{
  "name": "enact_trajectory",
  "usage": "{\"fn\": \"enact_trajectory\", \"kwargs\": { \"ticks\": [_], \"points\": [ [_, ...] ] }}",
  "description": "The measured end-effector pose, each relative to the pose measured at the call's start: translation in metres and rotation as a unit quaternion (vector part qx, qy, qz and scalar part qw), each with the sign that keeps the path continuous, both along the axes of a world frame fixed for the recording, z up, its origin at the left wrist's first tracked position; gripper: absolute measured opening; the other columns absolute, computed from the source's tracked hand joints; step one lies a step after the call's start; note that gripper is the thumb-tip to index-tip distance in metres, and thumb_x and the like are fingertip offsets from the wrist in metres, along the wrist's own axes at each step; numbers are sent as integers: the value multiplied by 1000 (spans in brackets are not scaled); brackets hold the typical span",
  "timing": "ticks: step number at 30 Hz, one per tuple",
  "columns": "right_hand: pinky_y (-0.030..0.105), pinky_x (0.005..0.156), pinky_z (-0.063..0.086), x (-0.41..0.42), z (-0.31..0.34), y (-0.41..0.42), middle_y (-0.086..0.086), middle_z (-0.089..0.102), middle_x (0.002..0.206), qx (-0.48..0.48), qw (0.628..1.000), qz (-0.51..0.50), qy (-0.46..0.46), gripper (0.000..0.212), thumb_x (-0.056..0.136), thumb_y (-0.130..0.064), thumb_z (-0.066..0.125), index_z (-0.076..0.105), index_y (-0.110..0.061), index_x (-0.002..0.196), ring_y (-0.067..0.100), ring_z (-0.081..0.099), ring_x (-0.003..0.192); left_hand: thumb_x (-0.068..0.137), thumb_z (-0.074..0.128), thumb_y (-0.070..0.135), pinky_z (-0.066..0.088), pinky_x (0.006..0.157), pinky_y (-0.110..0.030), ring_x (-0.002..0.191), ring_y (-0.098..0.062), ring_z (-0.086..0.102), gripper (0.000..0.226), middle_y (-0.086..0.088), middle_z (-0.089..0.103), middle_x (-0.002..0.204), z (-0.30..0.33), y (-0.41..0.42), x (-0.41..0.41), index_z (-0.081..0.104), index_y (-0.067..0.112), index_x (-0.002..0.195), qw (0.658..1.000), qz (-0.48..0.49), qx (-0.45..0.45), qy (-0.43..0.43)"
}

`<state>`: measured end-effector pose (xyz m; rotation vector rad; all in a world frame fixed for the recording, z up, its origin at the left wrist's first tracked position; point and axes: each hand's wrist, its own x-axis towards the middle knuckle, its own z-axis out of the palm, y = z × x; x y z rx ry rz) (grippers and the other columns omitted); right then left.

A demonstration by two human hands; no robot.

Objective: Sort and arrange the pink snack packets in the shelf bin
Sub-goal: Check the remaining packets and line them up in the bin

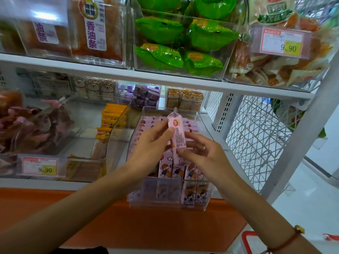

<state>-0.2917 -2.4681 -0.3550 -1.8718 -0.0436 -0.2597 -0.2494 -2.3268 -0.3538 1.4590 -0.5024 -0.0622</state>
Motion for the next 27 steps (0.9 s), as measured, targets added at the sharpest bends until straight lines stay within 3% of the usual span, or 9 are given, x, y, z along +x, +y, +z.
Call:
{"fn": "enact_trajectory", "kwargs": {
  "ticks": [4, 8, 12, 15, 18, 22, 27],
  "points": [
    [1, 63, 43, -4, -1, 4, -19, 58, 99, -124, 979, -96, -131, 50, 75, -25, 77, 56, -31, 121, -8, 56, 85, 96, 51, 24, 54, 71, -14, 95, 2, 65, 29, 9, 66, 109, 2, -2, -1, 58, 25, 124, 999, 39, 7, -18],
    [12, 72, 49, -4, -4, 5, -9, 59, 113, -191, 960, -120, -167, 62, 74, -29, 78, 48, -30, 129, 1, 57, 91, 79, 68, 36, 57, 78, -21, 95, 1, 66, 32, 15, 67, 106, 4, -6, -5, 59, 38, 110, 997, 43, 20, -59],
    [11, 89, 47, -7, -3, 3, -9, 51, 131, -144, 977, -34, -151, 61, 84, -27, 69, 39, -28, 138, 1, 51, 113, 75, 72, 25, 51, 81, -12, 99, 4, 63, 36, 19, 67, 103, 8, 2, -5, 60, 35, 107, 981, 53, 51, -179],
    [25, 99, 45, -9, 1, 0, -9, 59, 124, -120, 974, -37, -190, 45, 86, -20, 66, 50, -24, 128, 0, 53, 115, 75, 73, 19, 49, 89, -16, 105, 0, 62, 38, 18, 66, 108, 10, 9, -3, 60, 33, 108, 968, 41, 71, -237],
    [27, 100, 46, -9, 3, -3, -11, 62, 118, -104, 972, -52, -204, 35, 85, -19, 67, 58, -23, 119, -1, 55, 112, 77, 73, 14, 49, 94, -20, 109, -2, 61, 41, 16, 65, 114, 8, 10, -3, 60, 30, 113, 962, 22, 86, -259],
    [25, 99, 46, -9, 3, -6, -10, 62, 120, -103, 979, -32, -175, 40, 87, -24, 63, 54, -25, 126, 1, 57, 112, 78, 71, 14, 53, 84, -17, 103, -2, 65, 43, 14, 69, 109, 8, 10, 1, 59, 27, 118, 979, -1, 52, -199],
    [20, 71, 55, -11, 9, -8, -4, 72, 99, 30, 997, 20, -62, 33, 84, -23, 64, 62, -25, 117, 8, 69, 89, 82, 64, 34, 54, 62, -15, 84, -7, 71, 56, 8, 75, 94, 8, 12, 8, 43, 34, 133, 999, -16, 23, -46]
  ]
}}
